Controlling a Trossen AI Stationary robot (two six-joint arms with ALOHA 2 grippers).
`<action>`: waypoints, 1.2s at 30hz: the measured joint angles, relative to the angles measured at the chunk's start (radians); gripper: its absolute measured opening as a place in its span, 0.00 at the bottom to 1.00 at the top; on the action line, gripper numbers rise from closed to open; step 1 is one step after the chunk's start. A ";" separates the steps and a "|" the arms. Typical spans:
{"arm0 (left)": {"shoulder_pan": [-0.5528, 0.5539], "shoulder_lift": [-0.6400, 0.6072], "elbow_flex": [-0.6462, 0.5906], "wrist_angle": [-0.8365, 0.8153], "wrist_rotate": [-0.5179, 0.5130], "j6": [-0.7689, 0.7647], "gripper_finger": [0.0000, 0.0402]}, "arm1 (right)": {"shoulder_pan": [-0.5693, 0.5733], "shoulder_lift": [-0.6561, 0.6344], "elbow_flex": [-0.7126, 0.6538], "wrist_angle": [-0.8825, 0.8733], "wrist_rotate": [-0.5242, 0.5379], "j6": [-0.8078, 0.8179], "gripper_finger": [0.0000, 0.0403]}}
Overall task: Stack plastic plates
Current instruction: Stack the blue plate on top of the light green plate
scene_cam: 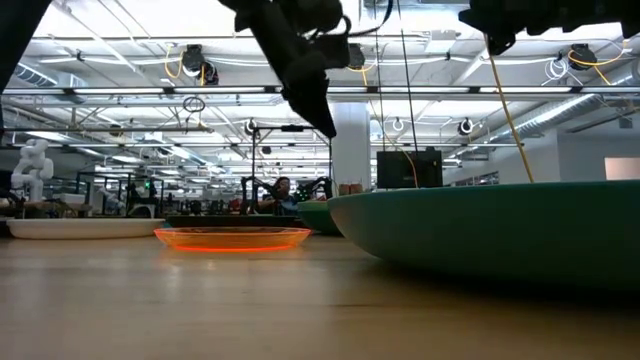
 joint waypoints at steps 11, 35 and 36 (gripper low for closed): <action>-0.241 -0.052 -0.143 0.087 -0.219 -0.075 0.25 | 0.000 0.000 0.000 -0.040 0.000 0.000 0.32; -0.371 -0.805 -0.747 0.439 -0.377 -0.084 0.25 | 0.002 0.018 0.000 0.016 0.106 0.158 0.32; -0.371 -0.813 -0.747 0.433 -0.377 -0.068 0.25 | 0.002 0.032 0.000 0.046 0.138 0.195 0.32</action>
